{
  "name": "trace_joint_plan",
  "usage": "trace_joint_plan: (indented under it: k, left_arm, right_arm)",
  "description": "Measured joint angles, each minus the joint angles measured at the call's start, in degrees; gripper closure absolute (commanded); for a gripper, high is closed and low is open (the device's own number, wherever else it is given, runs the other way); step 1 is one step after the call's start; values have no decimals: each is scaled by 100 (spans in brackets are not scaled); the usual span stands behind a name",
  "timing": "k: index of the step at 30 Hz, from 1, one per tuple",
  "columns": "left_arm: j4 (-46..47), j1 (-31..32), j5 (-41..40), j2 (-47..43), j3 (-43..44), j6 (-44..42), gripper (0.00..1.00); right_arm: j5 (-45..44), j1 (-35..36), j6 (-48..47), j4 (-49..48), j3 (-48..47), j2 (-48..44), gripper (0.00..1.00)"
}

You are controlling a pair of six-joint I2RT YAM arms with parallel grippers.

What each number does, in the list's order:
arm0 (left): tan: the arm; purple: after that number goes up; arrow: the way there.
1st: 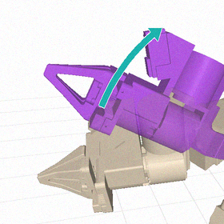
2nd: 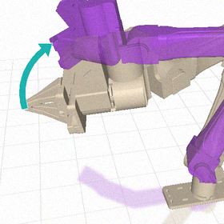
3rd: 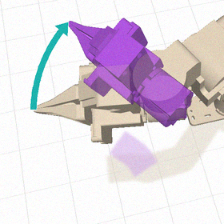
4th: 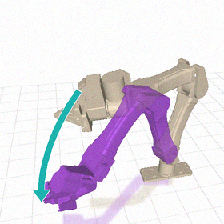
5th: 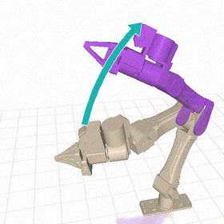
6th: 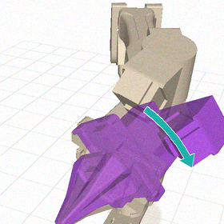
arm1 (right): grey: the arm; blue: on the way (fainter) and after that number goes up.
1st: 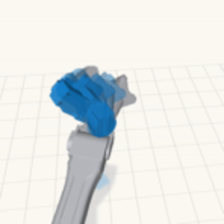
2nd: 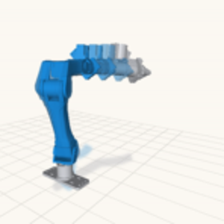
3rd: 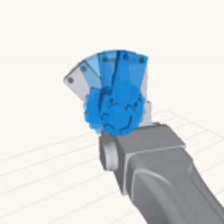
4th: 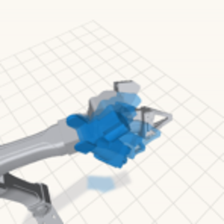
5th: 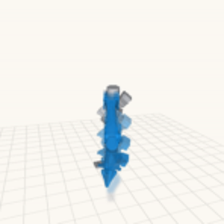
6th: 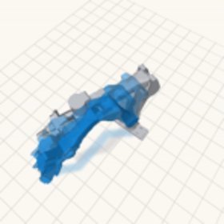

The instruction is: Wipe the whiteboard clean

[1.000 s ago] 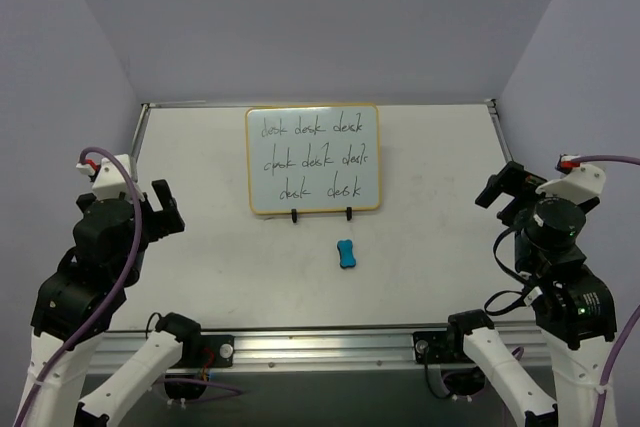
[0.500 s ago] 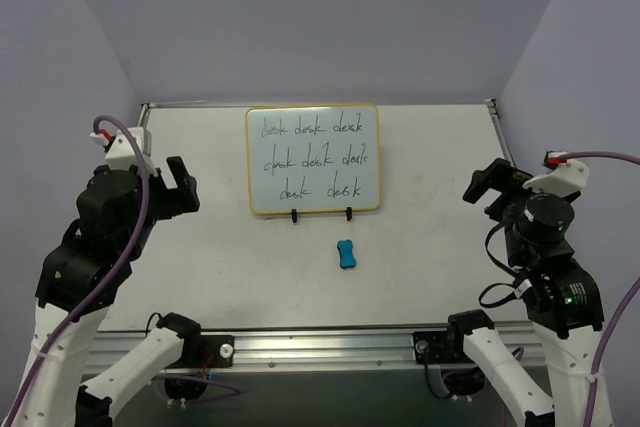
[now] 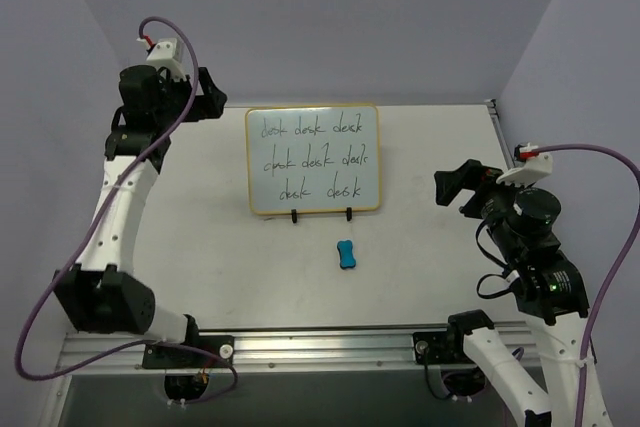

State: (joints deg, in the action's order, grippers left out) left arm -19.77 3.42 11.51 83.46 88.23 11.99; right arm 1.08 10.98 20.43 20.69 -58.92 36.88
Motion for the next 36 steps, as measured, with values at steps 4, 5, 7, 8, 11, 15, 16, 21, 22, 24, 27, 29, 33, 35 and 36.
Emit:
trace_joint_plan:
  k: [4, 5, 7, 8, 11, 15, 16, 21, 22, 24, 27, 29, 33, 35, 36]
  left_arm:
    - [741, -870, 1915, 1445, 487, 297, 6]
    - [802, -977, 2103, 1622, 562, 321, 6]
    - [942, -1069, 2706, 2135, 824, 400, 6]
    - [1019, -1069, 2990, 2365, 935, 452, 6]
    - [1390, -988, 3869, 3077, 1349, 820, 6]
    - [1749, -824, 4597, 3866, 1770, 1172, 6]
    - [1766, -774, 4728, 4030, 1851, 1231, 6]
    - [2168, -498, 5394, 4778, 2216, 1749, 0]
    - [2223, -448, 5493, 4861, 2216, 1821, 0]
    - [2291, -367, 5628, 4975, 2214, 1932, 18]
    - [2380, -339, 5759, 5031, 2212, 2039, 39]
    - [2518, -354, 5814, 5051, 2212, 2120, 41]
    - [2955, -387, 5910, 5099, 2212, 2413, 49]
    - [3117, -389, 5945, 5147, 2212, 2538, 50]
    - [3180, -389, 5956, 5171, 2212, 2581, 53]
  right_arm:
    - [540, 0, 37, -24, 68, -79, 0]
    - [616, 0, 37, -28, 72, -101, 0]
    - [717, 0, 33, -15, 105, -175, 0]
    - [754, 0, 22, -2, 129, -223, 0]
    - [839, 0, -22, 76, 160, -330, 0]
    - [949, 0, -98, 195, 160, -341, 0]
    - [984, 0, -111, 234, 160, -341, 0]
    - [1128, 0, -186, 435, 160, -341, 0]
    - [1147, 0, -199, 461, 160, -341, 0]
    - [1178, 0, -229, 511, 160, -348, 0]
    - [1193, 0, -256, 568, 162, -385, 0]
    - [1207, 0, -267, 592, 162, -413, 0]
    - [1255, 0, -271, 619, 173, -411, 0]
    - [1285, 0, -271, 616, 195, -411, 0]
    - [1294, 0, -271, 616, 208, -411, 0]
